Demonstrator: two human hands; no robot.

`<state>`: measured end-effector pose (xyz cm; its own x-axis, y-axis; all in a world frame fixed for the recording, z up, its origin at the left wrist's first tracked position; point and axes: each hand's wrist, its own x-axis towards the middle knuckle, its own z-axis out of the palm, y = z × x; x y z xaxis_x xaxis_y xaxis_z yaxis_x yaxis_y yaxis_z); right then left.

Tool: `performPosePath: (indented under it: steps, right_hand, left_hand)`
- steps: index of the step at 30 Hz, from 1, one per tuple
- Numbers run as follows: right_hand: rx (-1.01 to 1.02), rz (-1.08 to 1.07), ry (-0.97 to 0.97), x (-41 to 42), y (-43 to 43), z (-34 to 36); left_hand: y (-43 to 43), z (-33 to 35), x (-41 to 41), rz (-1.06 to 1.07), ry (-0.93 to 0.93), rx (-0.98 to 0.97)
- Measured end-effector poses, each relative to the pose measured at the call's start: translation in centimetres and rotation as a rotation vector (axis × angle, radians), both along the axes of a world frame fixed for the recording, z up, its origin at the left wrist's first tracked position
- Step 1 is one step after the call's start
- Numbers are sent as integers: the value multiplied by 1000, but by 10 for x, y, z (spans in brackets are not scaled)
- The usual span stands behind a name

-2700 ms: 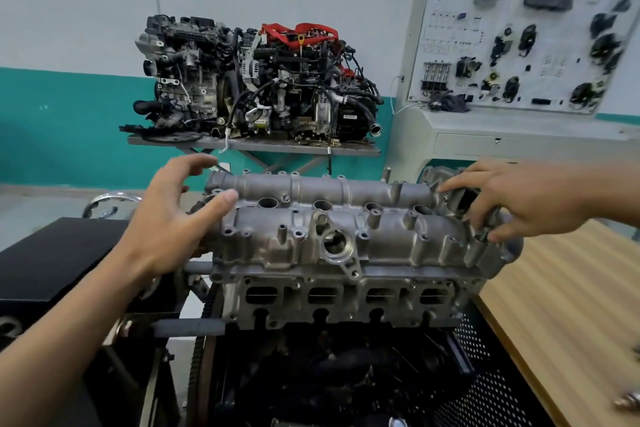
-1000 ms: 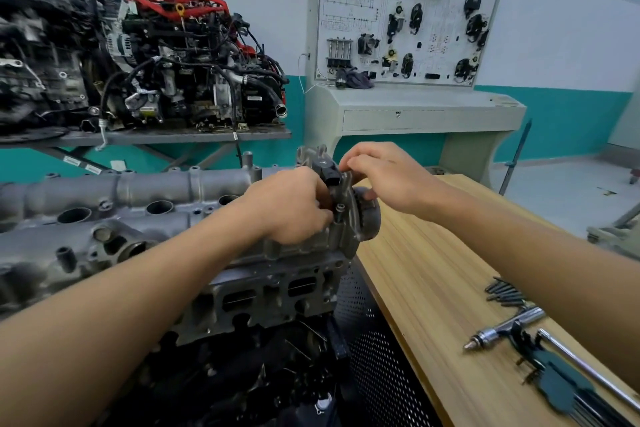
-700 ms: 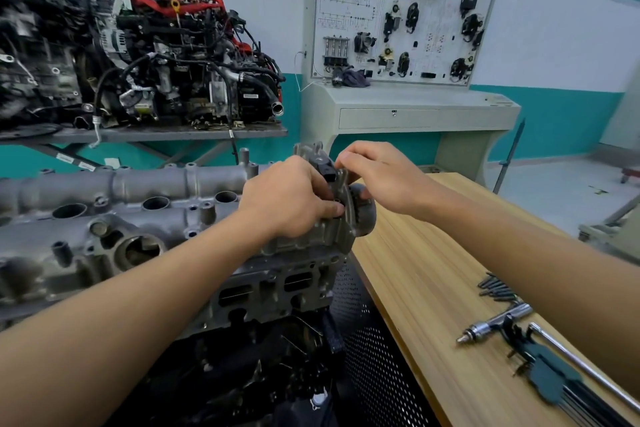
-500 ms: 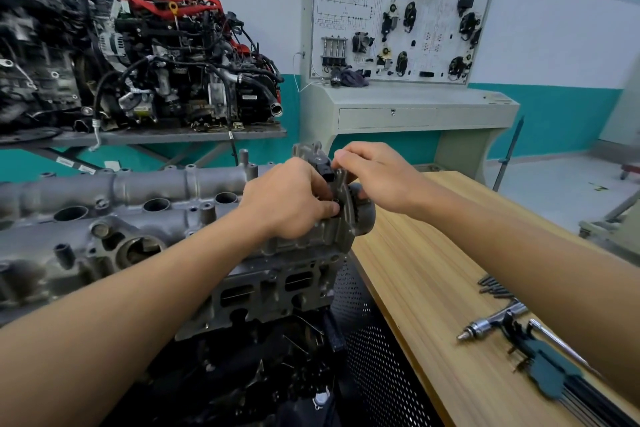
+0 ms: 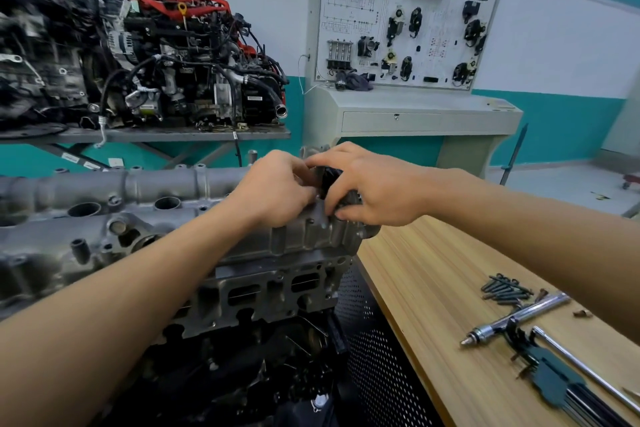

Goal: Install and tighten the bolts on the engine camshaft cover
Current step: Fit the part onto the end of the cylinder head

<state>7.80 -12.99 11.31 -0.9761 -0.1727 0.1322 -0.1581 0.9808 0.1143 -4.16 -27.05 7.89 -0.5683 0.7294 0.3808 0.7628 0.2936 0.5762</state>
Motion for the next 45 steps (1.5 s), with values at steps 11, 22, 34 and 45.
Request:
performPosePath:
  steps: [11,22,34,45]
  right_hand:
    - [-145,-7,-10,-8,8,2]
    - [-183,-30,-111,-19,8,4]
    - [-139,-1,-22,-29,5,6]
    - [-947,-295,293,-1,30,24]
  left_hand:
    - [-1,2,1,32,-153,32]
    - [1,-2,-5,34,-161,59]
    - [4,-6,-7,35,-116,68]
    - [4,-17,24,156,366,-141]
